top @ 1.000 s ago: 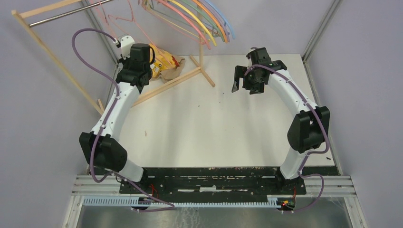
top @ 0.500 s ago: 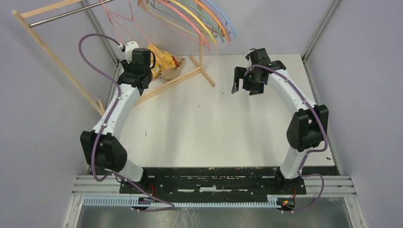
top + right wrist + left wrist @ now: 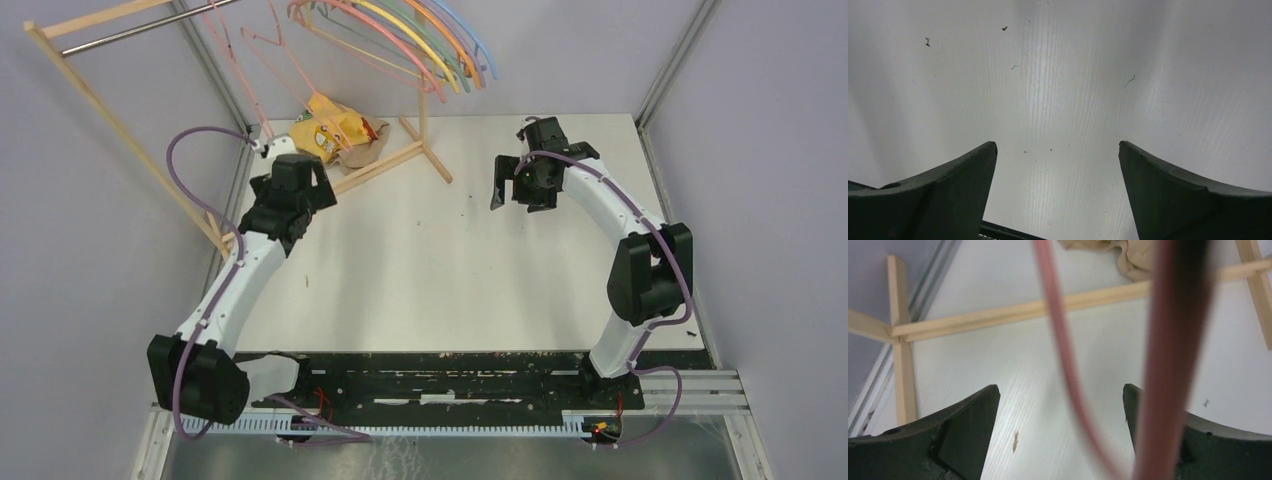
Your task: Organize the hangers
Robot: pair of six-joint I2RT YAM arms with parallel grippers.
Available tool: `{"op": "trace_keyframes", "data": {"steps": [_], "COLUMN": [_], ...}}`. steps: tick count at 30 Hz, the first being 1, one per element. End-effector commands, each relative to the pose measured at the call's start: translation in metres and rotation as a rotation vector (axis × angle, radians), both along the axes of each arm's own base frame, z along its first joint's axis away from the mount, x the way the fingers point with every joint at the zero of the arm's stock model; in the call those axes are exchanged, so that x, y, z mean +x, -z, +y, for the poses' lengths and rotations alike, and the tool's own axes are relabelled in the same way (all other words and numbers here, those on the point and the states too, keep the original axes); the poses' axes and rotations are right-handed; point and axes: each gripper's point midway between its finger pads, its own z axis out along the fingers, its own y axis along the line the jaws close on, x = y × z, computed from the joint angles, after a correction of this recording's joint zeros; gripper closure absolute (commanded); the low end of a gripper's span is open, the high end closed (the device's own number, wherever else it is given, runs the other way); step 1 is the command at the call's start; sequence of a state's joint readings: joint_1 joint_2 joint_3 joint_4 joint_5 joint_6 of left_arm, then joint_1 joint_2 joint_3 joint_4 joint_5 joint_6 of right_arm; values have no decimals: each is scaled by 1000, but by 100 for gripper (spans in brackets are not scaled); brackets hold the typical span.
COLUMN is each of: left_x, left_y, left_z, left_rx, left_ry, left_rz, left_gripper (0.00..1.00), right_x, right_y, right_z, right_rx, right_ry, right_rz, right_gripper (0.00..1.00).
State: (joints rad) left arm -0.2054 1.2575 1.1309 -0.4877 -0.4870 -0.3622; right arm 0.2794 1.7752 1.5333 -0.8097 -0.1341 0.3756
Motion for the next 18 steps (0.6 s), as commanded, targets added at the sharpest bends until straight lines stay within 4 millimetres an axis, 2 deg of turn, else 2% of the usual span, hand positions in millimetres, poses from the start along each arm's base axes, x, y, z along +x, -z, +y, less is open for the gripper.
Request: {"op": "trace_keyframes", "data": {"steps": [1, 3, 8, 14, 18], "left_x": [-22, -37, -57, -61, -57], "left_y": [16, 40, 69, 95, 102], "left_z": [-31, -43, -73, -104, -113], "left_rx": [-93, -89, -81, -72, -71], "left_ry": [93, 135, 233, 346, 369], "left_rz": [-56, -22, -14, 9, 29], "left_gripper": [1, 1, 1, 1, 1], "right_x": [3, 0, -3, -4, -3], "right_y": [-12, -7, -3, 2, 1], "right_z": [-5, -8, -8, -5, -7], "right_rx": [-6, -21, -36, -44, -67], "right_ry": [-6, -11, -45, -77, -87], "right_rz": [-93, -91, -107, -113, -129], "right_gripper": [0, 0, 0, 0, 0]}}
